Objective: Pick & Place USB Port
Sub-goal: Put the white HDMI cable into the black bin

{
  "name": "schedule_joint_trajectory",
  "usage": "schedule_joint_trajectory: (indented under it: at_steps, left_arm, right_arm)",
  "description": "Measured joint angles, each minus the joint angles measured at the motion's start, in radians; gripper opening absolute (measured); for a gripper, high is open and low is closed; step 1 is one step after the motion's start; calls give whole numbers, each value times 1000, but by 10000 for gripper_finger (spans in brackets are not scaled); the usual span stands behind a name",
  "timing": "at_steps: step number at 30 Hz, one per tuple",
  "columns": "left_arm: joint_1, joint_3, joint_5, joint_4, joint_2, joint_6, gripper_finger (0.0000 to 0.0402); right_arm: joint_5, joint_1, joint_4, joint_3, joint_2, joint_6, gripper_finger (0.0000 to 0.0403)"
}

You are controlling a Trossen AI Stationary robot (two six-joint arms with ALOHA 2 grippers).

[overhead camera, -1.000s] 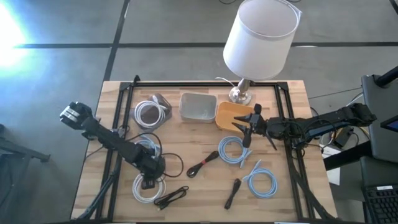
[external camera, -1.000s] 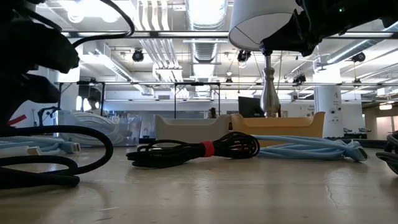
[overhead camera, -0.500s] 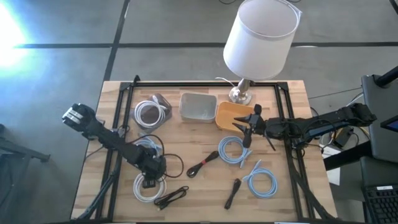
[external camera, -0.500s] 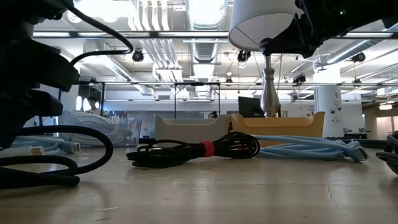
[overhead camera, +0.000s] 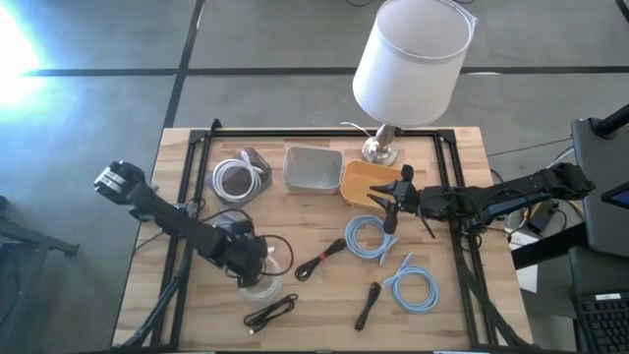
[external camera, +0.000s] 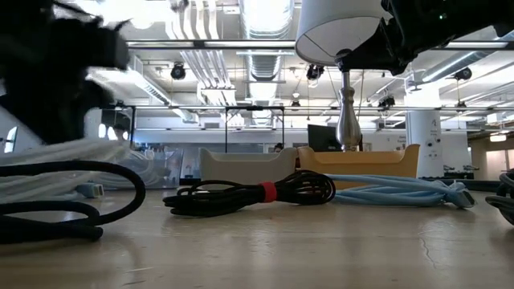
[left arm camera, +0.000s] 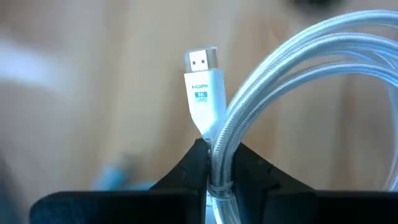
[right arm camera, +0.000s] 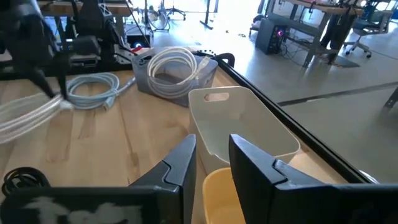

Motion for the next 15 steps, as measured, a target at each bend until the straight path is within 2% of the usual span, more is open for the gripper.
schedule_joint_trajectory:
  at_steps: [4,12,15]
  left_arm:
    - [12,74,-191,-136,-18,2,61]
    - [86,202,-572,-403,-23,-68,57]
    - [156,228,-618,-480,-23,-94,57]
  right_arm:
    - [0,0,0,0,0,1,86]
    - [0,0,1,0,0,4,96]
    - [-5,0,0,0,0,18,103]
